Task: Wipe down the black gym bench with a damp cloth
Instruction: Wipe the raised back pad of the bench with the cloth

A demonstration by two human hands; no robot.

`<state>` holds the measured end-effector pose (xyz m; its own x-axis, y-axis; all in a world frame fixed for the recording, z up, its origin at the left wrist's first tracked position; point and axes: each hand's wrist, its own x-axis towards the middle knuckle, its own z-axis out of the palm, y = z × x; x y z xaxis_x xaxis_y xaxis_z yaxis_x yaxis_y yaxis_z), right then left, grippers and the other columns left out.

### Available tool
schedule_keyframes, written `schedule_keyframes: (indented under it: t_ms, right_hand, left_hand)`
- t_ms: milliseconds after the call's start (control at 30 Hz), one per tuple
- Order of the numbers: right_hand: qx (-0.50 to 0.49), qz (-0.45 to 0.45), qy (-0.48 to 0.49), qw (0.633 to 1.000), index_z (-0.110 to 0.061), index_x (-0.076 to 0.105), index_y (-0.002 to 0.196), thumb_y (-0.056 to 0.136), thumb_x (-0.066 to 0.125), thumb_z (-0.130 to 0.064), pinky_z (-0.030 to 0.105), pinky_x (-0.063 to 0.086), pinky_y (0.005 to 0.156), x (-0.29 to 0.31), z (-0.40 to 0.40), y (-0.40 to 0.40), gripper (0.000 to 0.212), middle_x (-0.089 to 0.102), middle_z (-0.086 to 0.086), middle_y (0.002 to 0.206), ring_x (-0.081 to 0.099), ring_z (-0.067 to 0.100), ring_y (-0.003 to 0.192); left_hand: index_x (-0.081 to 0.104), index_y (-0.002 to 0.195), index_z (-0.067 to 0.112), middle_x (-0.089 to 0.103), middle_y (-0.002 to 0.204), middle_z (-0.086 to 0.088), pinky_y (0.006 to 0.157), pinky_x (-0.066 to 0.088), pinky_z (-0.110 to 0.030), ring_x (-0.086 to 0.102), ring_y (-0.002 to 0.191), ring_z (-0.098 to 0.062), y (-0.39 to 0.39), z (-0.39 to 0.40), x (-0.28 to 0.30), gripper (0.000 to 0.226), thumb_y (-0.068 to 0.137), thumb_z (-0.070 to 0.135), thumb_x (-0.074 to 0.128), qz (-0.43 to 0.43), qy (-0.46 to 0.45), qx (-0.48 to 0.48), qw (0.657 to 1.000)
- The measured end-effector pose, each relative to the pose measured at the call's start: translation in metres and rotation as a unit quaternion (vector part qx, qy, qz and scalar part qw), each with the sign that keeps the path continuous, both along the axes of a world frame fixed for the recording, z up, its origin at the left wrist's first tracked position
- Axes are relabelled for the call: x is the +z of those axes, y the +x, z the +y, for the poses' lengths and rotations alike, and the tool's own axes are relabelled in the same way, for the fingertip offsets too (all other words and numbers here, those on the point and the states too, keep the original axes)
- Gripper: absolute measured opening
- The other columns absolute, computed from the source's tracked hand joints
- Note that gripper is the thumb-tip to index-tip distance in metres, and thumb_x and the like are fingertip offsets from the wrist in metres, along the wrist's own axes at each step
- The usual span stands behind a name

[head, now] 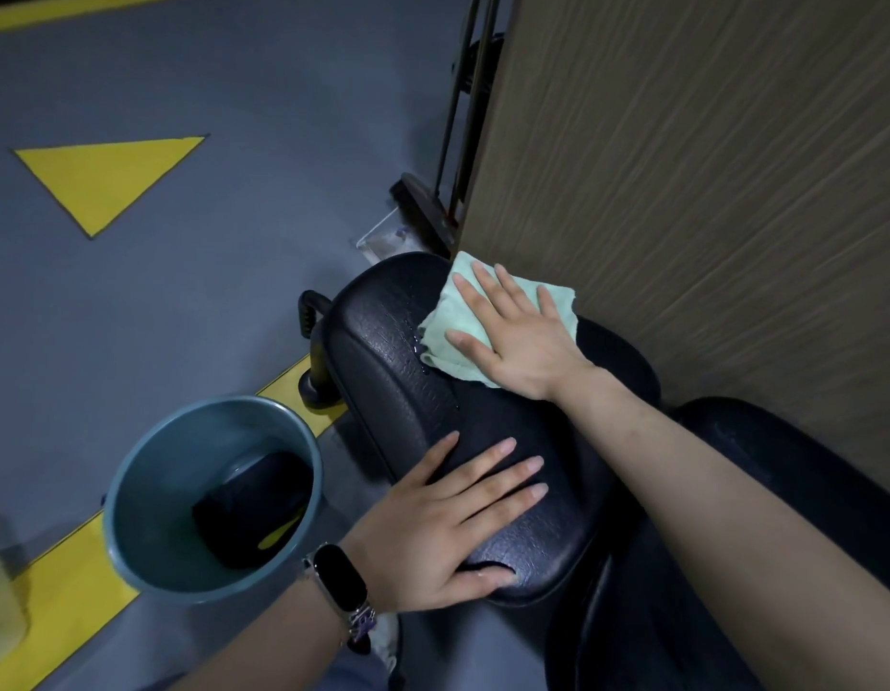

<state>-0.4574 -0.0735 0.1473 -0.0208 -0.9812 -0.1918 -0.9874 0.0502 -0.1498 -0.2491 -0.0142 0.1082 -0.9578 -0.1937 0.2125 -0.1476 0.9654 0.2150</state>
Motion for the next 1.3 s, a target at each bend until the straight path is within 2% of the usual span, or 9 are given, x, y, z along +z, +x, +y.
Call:
schedule_keyframes:
  t_ms: [300,433,600,700,867,1200,1300]
  right_hand:
    - [-0.003,-0.008,0.002,1.000,-0.037,-0.005,0.151,0.094,0.017,-0.064,0.048,-0.005,0.117,0.002,0.009,-0.003,0.067,-0.012,-0.008,0.160,-0.013,0.012,0.146]
    - [-0.009,0.000,-0.001,1.000,-0.040,-0.007,0.150,0.082,0.001,-0.073,0.047,-0.006,0.117,0.002,0.039,-0.020,0.076,-0.013,-0.012,0.159,-0.016,0.009,0.145]
    - [-0.026,0.004,-0.002,1.000,-0.042,-0.011,0.147,0.077,-0.010,-0.078,0.044,-0.007,0.117,0.006,0.082,-0.038,0.078,-0.017,-0.017,0.156,-0.023,0.004,0.142]
    - [-0.041,-0.003,0.004,0.999,-0.044,-0.012,0.145,0.082,-0.003,-0.074,0.042,-0.008,0.117,0.008,0.104,-0.045,0.070,-0.019,-0.019,0.155,-0.026,0.000,0.140]
    - [-0.058,-0.006,0.021,0.998,-0.041,-0.012,0.145,0.082,-0.001,-0.070,0.040,-0.010,0.116,0.013,0.127,-0.048,0.070,-0.022,-0.020,0.155,-0.029,-0.001,0.138]
    - [-0.094,0.008,0.024,0.995,-0.039,-0.012,0.149,0.077,-0.005,-0.072,0.049,-0.007,0.117,0.005,0.079,-0.028,0.080,-0.020,-0.012,0.158,-0.024,0.009,0.143]
    - [-0.086,0.009,0.025,0.996,-0.036,-0.010,0.150,0.083,0.001,-0.072,0.051,-0.007,0.116,0.004,0.057,-0.021,0.077,-0.017,-0.010,0.159,-0.021,0.011,0.144]
  left_hand:
    - [0.030,0.147,0.019,0.019,0.156,0.002,0.112,0.014,-0.049,0.010,0.145,-0.018,0.002,0.001,0.000,0.063,0.096,0.056,0.033,0.004,-0.002,0.003,1.000]
    - [0.030,0.148,0.018,0.019,0.157,0.001,0.112,0.014,-0.048,0.010,0.145,-0.018,0.005,0.001,0.001,0.064,0.096,0.055,0.034,0.001,0.003,0.003,1.000]
    - [0.028,0.148,0.018,0.019,0.157,0.002,0.112,0.013,-0.048,0.010,0.145,-0.017,0.006,0.002,0.002,0.065,0.096,0.057,0.033,-0.011,0.000,0.006,1.000]
    - [0.027,0.148,0.018,0.018,0.157,0.003,0.112,0.013,-0.048,0.010,0.145,-0.017,0.006,0.002,0.002,0.066,0.096,0.058,0.032,-0.016,-0.001,0.009,1.000]
    - [0.028,0.148,0.017,0.019,0.156,0.003,0.111,0.016,-0.048,0.011,0.145,-0.017,0.010,0.003,0.000,0.066,0.096,0.058,0.034,-0.006,-0.008,0.007,1.000]
    - [0.029,0.148,0.017,0.020,0.156,0.003,0.110,0.018,-0.049,0.012,0.145,-0.018,0.010,-0.002,-0.004,0.068,0.095,0.059,0.034,0.000,-0.011,0.002,1.000]
    - [0.029,0.148,0.016,0.020,0.156,0.002,0.111,0.018,-0.050,0.012,0.145,-0.018,0.010,-0.004,-0.005,0.069,0.094,0.060,0.034,-0.001,-0.009,0.008,1.000]
